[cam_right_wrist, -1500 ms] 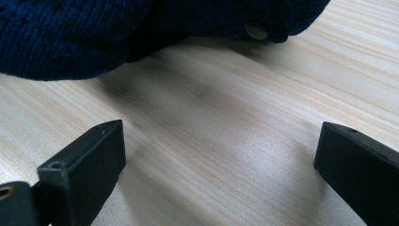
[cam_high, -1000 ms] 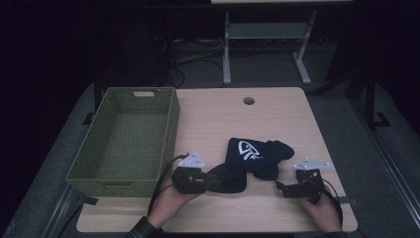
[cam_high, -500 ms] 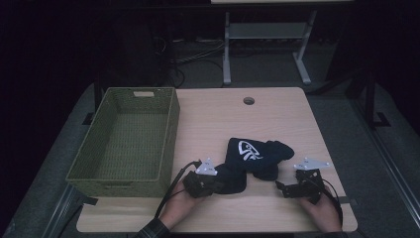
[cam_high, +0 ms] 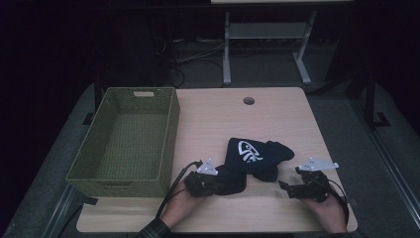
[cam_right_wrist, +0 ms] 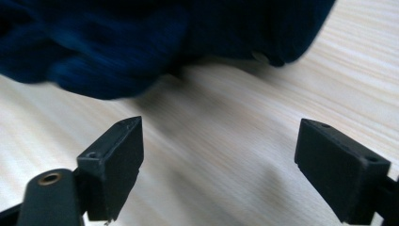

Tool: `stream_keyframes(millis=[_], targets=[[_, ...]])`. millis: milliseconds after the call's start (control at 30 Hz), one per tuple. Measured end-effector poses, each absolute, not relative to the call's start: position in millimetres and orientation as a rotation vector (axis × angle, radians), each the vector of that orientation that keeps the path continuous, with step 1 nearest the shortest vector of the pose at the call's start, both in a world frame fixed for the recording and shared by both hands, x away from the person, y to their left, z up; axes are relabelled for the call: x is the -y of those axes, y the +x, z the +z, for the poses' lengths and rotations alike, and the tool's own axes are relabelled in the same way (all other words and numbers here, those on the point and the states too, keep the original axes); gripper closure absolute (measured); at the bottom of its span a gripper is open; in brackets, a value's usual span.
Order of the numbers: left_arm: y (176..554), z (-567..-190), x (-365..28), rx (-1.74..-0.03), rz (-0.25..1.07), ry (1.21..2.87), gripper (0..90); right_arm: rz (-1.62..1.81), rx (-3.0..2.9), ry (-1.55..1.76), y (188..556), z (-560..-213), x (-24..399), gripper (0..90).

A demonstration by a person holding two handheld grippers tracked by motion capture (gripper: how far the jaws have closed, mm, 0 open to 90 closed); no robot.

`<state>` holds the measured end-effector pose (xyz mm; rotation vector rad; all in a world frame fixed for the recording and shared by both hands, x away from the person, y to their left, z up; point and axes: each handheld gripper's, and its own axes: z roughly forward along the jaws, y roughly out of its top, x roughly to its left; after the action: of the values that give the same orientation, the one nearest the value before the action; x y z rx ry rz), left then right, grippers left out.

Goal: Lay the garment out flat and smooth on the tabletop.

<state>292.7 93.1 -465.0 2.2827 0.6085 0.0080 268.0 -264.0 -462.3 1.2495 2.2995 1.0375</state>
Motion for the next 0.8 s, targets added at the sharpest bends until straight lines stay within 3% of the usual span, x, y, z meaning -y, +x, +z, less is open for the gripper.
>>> stream_keyframes(millis=[400, 500, 667, 733, 800], targets=[[293, -466, -94, -0.620, -0.001, 2.269, 89.8, 1.162, -2.384, 1.134, 258, -452, 245, 28.6], [293, -466, -94, -0.620, -0.004, 2.268, 89.8, 1.159, -2.401, 1.126, 262, -453, 240, 41.0], [293, -466, -94, -0.612, 0.000, 2.270, 89.8, 1.198, -2.384, 1.118, 266, -451, 242, 77.5], [293, -466, -94, -0.609, 0.000, 2.271, 89.7, 1.223, -2.374, 1.129, 266, -449, 244, 84.5], [293, -466, -94, -0.606, 0.001, 2.273, 89.8, 1.244, -2.364, 1.144, 268, -446, 246, 86.1]])
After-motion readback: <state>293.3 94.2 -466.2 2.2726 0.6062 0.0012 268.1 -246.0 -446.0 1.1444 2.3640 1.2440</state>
